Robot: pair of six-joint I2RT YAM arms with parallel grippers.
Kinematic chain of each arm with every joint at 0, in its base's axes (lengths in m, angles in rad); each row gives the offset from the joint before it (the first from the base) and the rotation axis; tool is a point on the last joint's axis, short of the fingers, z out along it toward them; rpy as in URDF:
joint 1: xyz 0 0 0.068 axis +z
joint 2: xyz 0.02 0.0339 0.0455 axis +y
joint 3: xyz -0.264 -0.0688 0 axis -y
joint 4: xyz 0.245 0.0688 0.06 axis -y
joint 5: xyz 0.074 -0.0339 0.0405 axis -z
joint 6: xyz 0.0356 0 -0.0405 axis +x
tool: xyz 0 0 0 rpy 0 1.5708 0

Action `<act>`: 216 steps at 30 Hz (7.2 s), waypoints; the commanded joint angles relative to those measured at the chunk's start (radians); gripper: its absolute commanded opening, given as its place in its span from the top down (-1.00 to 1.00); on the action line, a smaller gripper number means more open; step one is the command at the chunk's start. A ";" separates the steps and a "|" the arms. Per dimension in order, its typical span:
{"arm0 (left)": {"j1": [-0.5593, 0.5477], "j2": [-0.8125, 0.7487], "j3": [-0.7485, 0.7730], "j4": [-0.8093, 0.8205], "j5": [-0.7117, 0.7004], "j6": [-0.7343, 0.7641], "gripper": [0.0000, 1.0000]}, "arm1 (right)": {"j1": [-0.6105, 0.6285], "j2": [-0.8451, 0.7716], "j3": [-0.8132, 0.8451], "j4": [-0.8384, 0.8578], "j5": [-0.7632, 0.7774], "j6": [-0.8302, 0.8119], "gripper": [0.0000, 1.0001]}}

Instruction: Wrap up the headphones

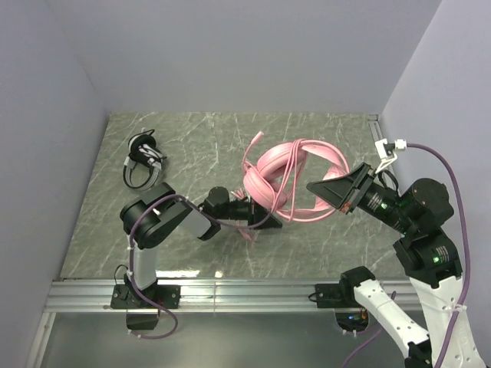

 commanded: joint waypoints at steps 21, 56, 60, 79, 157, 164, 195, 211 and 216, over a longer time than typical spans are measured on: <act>0.228 -0.058 0.756 -0.597 0.249 0.305 0.85 | -0.002 -0.178 -0.251 -0.024 -0.250 -0.091 1.00; 0.240 -0.173 1.258 -1.666 -0.201 0.823 0.74 | 0.102 -0.013 -0.346 -0.303 0.210 -0.403 1.00; 0.221 -0.208 1.254 -1.755 -0.280 0.835 0.73 | 0.120 0.032 -0.346 -0.303 0.295 -0.418 1.00; 0.080 -0.246 1.239 -2.124 -0.498 0.820 0.69 | 0.196 0.251 -0.251 -0.271 0.720 -0.392 1.00; 0.060 0.100 0.814 -1.631 -0.694 0.660 -0.14 | 0.199 0.009 -0.257 -0.303 0.520 -0.386 1.00; 0.056 0.143 0.801 -1.604 -0.732 0.656 -0.12 | 0.199 0.006 -0.252 -0.304 0.517 -0.384 1.00; 0.120 0.183 1.122 -1.818 -0.758 0.686 0.99 | 0.199 0.035 -0.314 -0.242 0.323 -0.412 1.00; 0.182 0.033 1.269 -1.907 -0.522 0.683 0.99 | 0.245 -0.049 -0.355 -0.050 0.228 -0.495 1.00; 0.177 -0.012 1.285 -1.990 -0.481 0.685 0.99 | 0.243 -0.085 -0.311 0.050 0.309 -0.538 1.00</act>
